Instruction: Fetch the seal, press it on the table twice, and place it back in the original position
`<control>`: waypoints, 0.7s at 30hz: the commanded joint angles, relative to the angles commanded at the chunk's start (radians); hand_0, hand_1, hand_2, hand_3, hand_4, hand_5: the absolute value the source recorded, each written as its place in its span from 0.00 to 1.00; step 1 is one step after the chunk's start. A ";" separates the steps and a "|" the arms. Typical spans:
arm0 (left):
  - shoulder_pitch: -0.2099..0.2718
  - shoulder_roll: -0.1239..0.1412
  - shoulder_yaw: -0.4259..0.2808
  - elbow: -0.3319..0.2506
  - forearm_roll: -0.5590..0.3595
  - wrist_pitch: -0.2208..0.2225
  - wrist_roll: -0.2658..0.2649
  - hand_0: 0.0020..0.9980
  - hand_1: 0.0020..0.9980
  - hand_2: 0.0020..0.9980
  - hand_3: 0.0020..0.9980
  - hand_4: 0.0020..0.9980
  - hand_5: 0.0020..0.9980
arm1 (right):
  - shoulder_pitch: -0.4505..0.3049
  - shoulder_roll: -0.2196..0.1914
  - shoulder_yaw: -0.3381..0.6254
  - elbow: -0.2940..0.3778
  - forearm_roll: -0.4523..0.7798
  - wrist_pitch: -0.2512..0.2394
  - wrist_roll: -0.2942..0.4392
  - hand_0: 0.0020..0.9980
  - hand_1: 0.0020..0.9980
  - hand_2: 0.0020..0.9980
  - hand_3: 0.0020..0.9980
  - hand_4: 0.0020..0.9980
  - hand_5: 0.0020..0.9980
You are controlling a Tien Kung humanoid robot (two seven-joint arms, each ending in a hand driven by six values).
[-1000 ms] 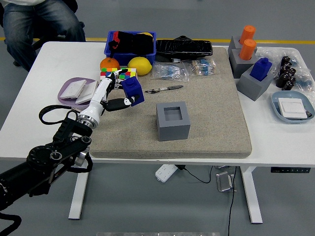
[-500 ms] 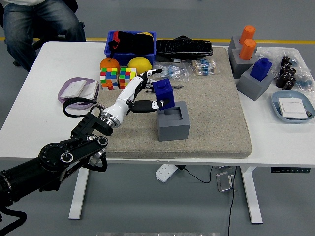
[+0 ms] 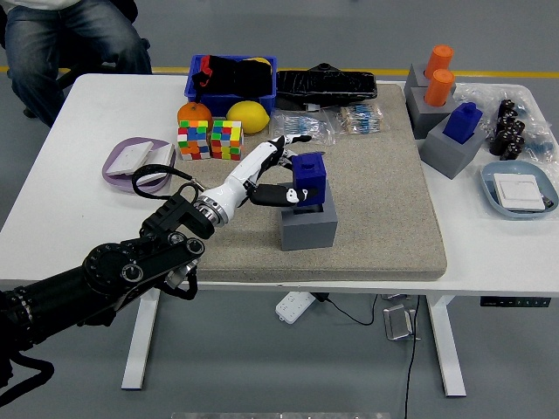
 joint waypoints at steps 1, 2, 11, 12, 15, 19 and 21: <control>-0.001 -0.001 0.002 0.002 0.000 0.000 0.000 0.82 0.55 0.45 0.88 0.67 0.00 | 0.000 0.000 0.000 0.000 0.000 0.000 0.000 0.93 0.75 0.73 0.72 0.80 0.34; -0.002 -0.001 0.006 0.005 -0.002 -0.002 0.001 0.82 0.55 0.45 0.88 0.67 0.00 | 0.000 0.000 0.002 0.000 0.000 0.000 0.000 0.93 0.75 0.73 0.72 0.80 0.34; -0.002 -0.005 0.012 0.012 -0.008 -0.003 0.001 0.82 0.55 0.45 0.89 0.67 0.00 | 0.000 -0.002 0.004 -0.001 -0.001 -0.001 0.000 0.93 0.75 0.73 0.72 0.80 0.34; -0.002 -0.005 0.013 0.013 -0.009 -0.003 0.001 0.82 0.55 0.45 0.89 0.67 0.00 | 0.001 -0.002 0.003 -0.001 -0.001 -0.001 0.000 0.93 0.75 0.73 0.72 0.80 0.34; 0.000 -0.006 0.017 0.014 -0.009 -0.003 0.002 0.82 0.55 0.45 0.89 0.67 0.00 | 0.001 -0.002 0.002 0.001 0.000 -0.001 0.000 0.93 0.75 0.73 0.72 0.80 0.34; 0.003 -0.009 0.022 0.020 -0.011 -0.004 0.002 0.82 0.55 0.45 0.89 0.67 0.00 | 0.000 -0.001 0.003 0.000 0.000 -0.001 0.000 0.93 0.75 0.73 0.72 0.80 0.34; 0.003 -0.009 0.026 0.023 -0.012 -0.004 0.002 0.82 0.55 0.45 0.89 0.67 0.00 | -0.001 -0.001 0.003 0.000 -0.001 0.000 0.000 0.93 0.75 0.73 0.72 0.80 0.34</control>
